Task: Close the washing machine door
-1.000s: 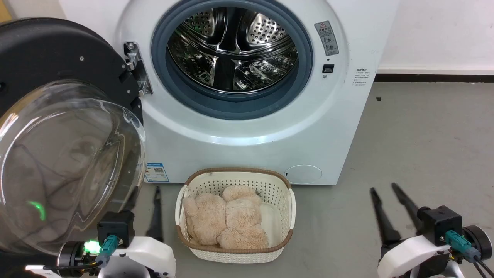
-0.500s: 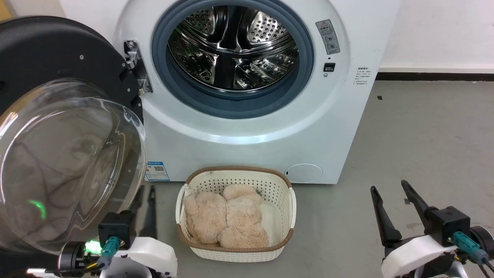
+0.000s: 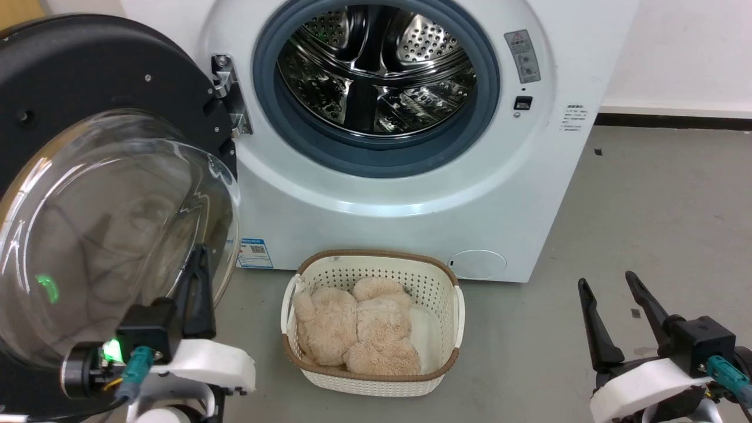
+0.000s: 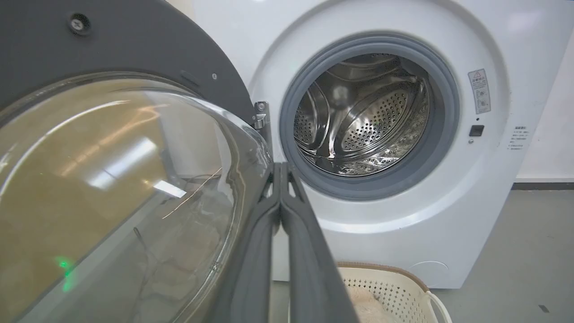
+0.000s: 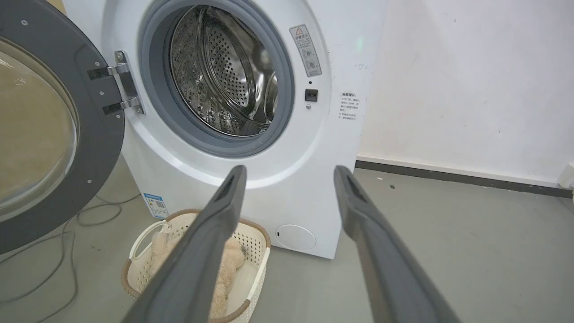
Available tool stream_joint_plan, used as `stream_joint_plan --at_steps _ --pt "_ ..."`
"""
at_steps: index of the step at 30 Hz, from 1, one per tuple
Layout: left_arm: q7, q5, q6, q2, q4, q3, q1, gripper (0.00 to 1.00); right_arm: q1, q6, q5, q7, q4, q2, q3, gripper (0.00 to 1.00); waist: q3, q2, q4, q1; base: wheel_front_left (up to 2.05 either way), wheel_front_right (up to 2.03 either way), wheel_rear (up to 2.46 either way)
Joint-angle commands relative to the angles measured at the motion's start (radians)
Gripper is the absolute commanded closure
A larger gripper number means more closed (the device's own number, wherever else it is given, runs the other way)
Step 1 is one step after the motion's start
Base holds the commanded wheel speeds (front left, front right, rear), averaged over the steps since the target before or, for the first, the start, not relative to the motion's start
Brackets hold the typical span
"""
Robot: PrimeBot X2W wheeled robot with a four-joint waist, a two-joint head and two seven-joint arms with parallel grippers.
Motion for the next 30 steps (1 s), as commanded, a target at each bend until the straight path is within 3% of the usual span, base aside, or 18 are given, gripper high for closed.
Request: stream_joint_plan --at_steps 1,7,18,30 --pt "-0.010 -0.011 0.000 0.007 -0.011 0.006 -0.019 1.00 -0.006 0.000 0.013 -0.010 0.002 0.001 -0.006 0.00 0.000 0.0000 0.004 0.0000 0.00 0.00 0.00" --pt "-0.022 -0.042 -0.009 0.017 -0.056 0.055 -0.056 1.00 -0.003 0.000 0.022 -0.022 0.005 0.001 -0.018 0.00 0.003 0.0000 0.029 0.0000 0.00 0.00 0.00" --pt "-0.045 -0.117 -0.066 0.063 -0.086 0.176 -0.158 1.00 -0.003 0.000 0.038 -0.045 0.010 0.002 -0.044 0.00 0.012 0.0000 0.081 0.0000 0.00 0.00 0.00" --pt "-0.047 -0.262 -0.091 0.167 0.000 0.321 -0.269 1.00 -0.003 0.000 0.055 -0.070 0.017 0.002 -0.073 0.00 0.028 0.0000 0.139 0.0000 0.00 0.00 0.00"
